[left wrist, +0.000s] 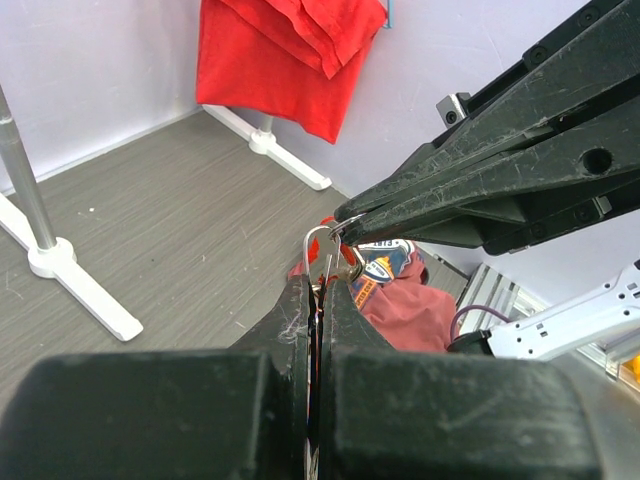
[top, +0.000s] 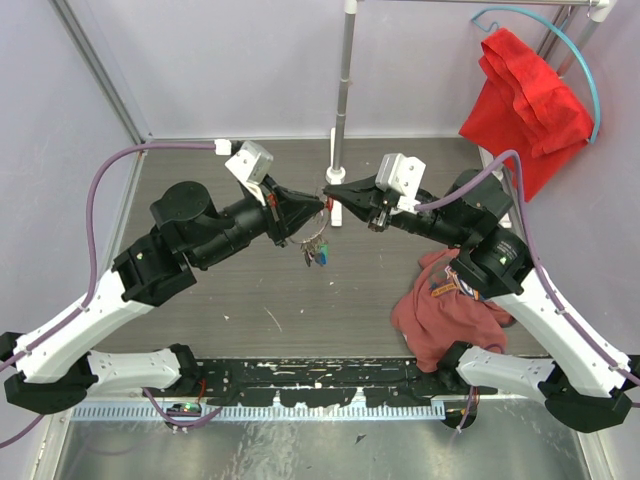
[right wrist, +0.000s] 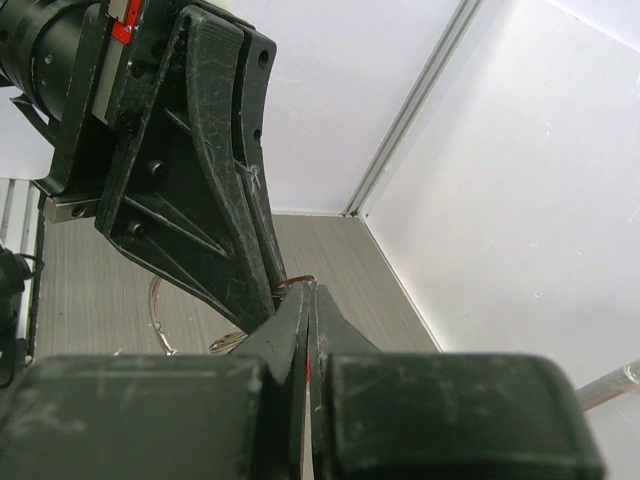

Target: Put the keys on the keyring

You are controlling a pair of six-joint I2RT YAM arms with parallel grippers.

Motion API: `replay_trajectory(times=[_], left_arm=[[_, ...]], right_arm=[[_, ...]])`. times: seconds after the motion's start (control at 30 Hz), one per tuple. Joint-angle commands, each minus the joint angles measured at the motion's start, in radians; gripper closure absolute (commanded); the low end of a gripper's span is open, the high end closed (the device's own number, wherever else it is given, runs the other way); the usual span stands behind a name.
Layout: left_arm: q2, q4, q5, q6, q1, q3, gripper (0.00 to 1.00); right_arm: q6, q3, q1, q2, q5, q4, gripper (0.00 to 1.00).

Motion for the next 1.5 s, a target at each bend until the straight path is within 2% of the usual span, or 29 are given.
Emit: replay_trajectory(times=[0.0, 0.37, 0.73, 1.0, 1.17, 1.47], left_arm=[[-0.001, 0.019, 0.036, 0.028, -0.003, 0.033, 1.00], [0.007, -0.060, 0.122, 0.113, -0.003, 0.039, 1.00], [0.014, -0.138, 0.320, 0.198, -0.003, 0.040, 1.00], [0.010, -0.166, 0.371, 0.224, -0.003, 0.029, 1.00], [0.014, -0.165, 0.412, 0.224, -0.003, 0.024, 1.00], [0.014, -0.166, 0.436, 0.223, -0.004, 0.019, 1.00]], right_arm=[[-0.008, 0.067, -0.003, -0.009, 0.027, -0.014, 0.99], [-0.008, 0.200, -0.004, 0.041, -0.063, -0.264, 0.99], [-0.020, 0.314, -0.004, 0.066, -0.168, -0.469, 0.97], [-0.021, 0.354, -0.002, 0.083, -0.236, -0.585, 0.90], [-0.024, 0.346, -0.003, 0.085, -0.221, -0.598, 0.85], [-0.005, 0.284, -0.003, 0.041, -0.051, -0.515, 0.80]])
